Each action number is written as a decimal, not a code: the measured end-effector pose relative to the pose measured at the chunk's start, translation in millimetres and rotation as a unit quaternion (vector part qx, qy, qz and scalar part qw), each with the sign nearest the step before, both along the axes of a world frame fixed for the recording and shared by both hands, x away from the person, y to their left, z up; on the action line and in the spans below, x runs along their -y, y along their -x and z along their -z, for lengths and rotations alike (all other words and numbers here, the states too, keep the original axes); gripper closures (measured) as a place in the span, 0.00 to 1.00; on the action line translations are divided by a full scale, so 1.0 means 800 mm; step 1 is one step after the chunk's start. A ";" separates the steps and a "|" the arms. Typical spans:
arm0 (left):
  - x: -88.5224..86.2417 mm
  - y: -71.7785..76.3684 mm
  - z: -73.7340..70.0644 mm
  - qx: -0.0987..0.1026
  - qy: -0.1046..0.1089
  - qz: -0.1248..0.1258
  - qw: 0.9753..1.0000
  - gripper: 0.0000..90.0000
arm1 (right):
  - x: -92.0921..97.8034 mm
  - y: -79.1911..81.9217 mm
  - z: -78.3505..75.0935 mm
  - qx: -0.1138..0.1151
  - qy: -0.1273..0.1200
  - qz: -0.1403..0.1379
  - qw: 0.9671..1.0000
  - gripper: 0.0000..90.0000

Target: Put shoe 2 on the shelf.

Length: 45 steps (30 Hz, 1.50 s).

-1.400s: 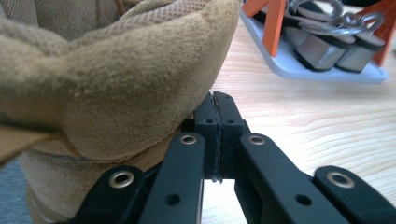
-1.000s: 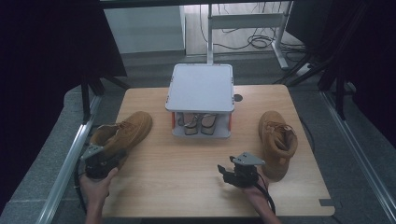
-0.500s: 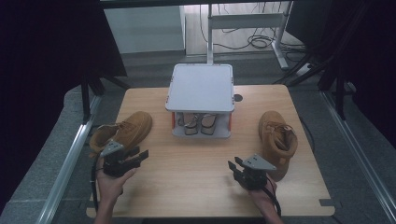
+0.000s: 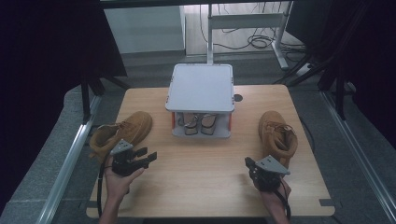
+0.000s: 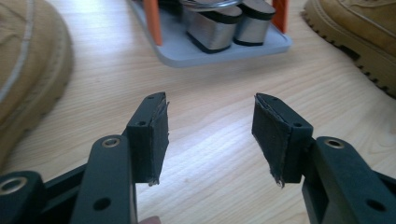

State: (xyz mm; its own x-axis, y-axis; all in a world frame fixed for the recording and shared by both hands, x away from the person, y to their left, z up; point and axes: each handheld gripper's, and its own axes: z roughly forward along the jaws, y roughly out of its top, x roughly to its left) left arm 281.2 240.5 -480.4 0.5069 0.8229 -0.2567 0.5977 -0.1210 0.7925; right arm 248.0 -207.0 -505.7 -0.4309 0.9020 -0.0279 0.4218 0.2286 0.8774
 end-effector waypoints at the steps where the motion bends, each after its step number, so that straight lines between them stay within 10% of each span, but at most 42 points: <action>1: 0.002 0.000 0.000 0.000 -0.002 0.003 1.000 0.51 | 0.005 0.000 0.001 -0.001 -0.002 0.003 1.000 0.98; 10: 0.024 -0.002 0.011 -0.013 -0.022 0.024 0.999 0.51 | 0.044 -0.007 0.006 0.004 0.011 0.057 0.998 1.00; 13: 0.031 -0.002 0.014 -0.018 -0.028 0.031 0.999 0.51 | 0.057 -0.007 0.006 -0.002 -0.027 0.041 0.999 1.00; 26: 0.036 -0.002 0.017 -0.023 -0.032 0.036 0.999 0.51 | 0.066 -0.003 0.005 -0.007 -0.035 0.030 0.999 1.00; 45: 0.040 -0.005 0.023 -0.032 -0.045 0.035 0.998 0.50 | 0.127 0.020 0.004 -0.011 -0.063 0.088 0.994 1.00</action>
State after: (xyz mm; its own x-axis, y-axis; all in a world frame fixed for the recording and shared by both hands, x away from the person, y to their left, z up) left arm 285.2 208.6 -499.2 0.5491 0.8069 -0.2177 0.6349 -0.2333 0.7366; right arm 232.1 -308.5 -508.6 -0.2658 0.9591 0.0976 0.4649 0.0388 0.8845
